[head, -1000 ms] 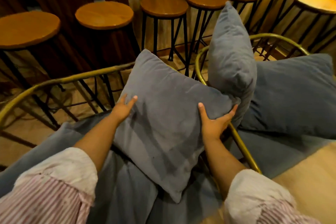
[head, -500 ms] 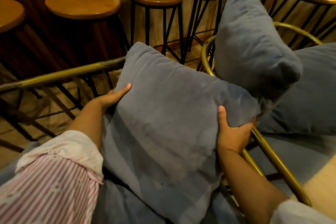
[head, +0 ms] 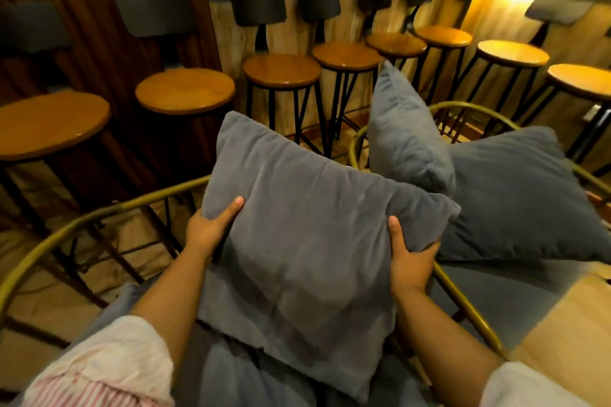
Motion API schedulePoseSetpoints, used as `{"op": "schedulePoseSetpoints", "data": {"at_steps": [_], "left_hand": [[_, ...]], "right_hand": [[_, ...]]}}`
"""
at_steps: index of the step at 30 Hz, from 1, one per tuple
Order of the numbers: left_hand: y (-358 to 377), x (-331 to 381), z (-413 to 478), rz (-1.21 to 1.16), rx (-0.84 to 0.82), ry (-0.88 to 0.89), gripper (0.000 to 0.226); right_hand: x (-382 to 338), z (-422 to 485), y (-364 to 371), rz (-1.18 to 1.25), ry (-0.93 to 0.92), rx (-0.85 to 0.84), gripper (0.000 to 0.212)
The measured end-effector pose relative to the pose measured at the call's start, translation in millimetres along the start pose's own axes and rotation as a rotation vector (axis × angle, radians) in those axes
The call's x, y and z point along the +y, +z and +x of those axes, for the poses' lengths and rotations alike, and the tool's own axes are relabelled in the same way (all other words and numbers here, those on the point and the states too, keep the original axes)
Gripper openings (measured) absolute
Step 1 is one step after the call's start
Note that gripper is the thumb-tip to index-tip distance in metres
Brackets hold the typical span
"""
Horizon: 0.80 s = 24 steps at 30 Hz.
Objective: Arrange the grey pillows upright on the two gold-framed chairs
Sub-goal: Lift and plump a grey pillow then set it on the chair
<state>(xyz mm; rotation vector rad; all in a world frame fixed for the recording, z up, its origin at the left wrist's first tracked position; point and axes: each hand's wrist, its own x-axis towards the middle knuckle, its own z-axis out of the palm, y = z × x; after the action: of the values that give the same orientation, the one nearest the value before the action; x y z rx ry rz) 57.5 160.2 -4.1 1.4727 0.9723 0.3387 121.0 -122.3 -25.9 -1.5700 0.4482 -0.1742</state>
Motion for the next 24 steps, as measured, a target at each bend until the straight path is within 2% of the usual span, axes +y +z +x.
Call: {"op": "schedulePoseSetpoints", "data": {"at_steps": [5, 13, 19, 24], "left_hand": [[-27.3, 53.3, -59.9, -0.061, -0.008, 0.035, 0.101], [-22.2, 132.1, -153.5, -0.062, -0.143, 0.141, 0.095], [33.9, 134.2, -210.4, -0.089, -0.23, 0.212, 0.082], [112.9, 129.5, -256.3, -0.085, -0.307, 0.264, 0.074]], "right_hand": [[-74.9, -22.9, -24.2, 0.029, -0.076, -0.009, 0.097], [-168.5, -42.7, -105.9, 0.06, -0.18, 0.077, 0.082], [-181.9, -17.6, -192.2, 0.113, -0.112, 0.162, 0.071], [-191.5, 27.3, -277.6, 0.077, -0.073, 0.249, 0.075]]}}
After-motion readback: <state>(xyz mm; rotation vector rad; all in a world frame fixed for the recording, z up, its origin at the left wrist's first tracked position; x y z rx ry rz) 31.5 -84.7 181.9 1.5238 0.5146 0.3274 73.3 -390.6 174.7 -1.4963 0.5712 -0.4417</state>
